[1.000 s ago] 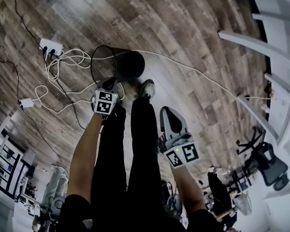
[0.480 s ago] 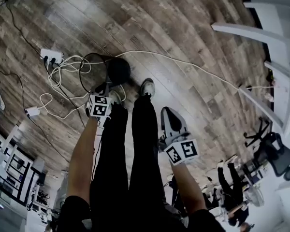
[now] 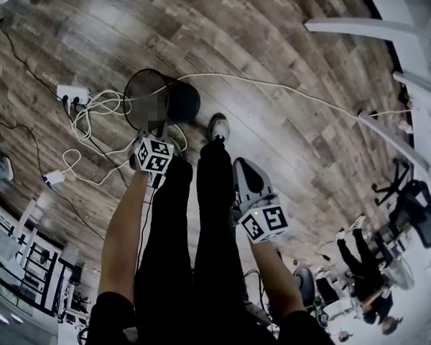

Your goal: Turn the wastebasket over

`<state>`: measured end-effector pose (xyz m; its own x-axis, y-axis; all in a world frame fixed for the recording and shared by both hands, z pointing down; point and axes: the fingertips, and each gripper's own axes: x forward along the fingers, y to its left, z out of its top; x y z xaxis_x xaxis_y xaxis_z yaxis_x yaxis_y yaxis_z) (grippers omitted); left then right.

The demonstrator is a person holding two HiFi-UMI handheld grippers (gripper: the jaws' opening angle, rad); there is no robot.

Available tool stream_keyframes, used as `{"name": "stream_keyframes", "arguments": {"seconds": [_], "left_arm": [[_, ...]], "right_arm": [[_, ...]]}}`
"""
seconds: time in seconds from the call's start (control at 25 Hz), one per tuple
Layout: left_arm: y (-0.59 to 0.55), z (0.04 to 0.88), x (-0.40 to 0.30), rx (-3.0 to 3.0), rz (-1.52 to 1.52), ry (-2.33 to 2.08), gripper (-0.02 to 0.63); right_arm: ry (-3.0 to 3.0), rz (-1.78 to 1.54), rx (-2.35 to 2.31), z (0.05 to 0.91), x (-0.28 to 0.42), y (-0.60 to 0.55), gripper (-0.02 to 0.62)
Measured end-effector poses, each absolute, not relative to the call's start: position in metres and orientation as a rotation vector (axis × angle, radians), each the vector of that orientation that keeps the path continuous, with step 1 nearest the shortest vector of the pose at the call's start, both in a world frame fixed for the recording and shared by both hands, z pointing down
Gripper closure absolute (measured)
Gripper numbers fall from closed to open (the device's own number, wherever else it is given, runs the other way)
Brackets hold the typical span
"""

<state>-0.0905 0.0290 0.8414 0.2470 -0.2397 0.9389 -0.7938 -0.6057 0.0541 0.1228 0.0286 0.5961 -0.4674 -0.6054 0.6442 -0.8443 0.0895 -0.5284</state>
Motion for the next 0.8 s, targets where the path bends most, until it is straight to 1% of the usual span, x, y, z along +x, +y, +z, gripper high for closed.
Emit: {"name": "stream_keyframes", "arguments": {"seconds": [0.4,0.8], "left_arm": [[0.022,0.854,-0.057,2.148,1.52,-0.841,0.551],[0.056,0.865,-0.025,2.213,1.517,-0.71,0.551]], "right_arm": [[-2.089,1.333,1.477,0.609,0.137,0.03,0.563],[-2.078,1.333,1.452,0.616,0.135,0.035,0.563]]}}
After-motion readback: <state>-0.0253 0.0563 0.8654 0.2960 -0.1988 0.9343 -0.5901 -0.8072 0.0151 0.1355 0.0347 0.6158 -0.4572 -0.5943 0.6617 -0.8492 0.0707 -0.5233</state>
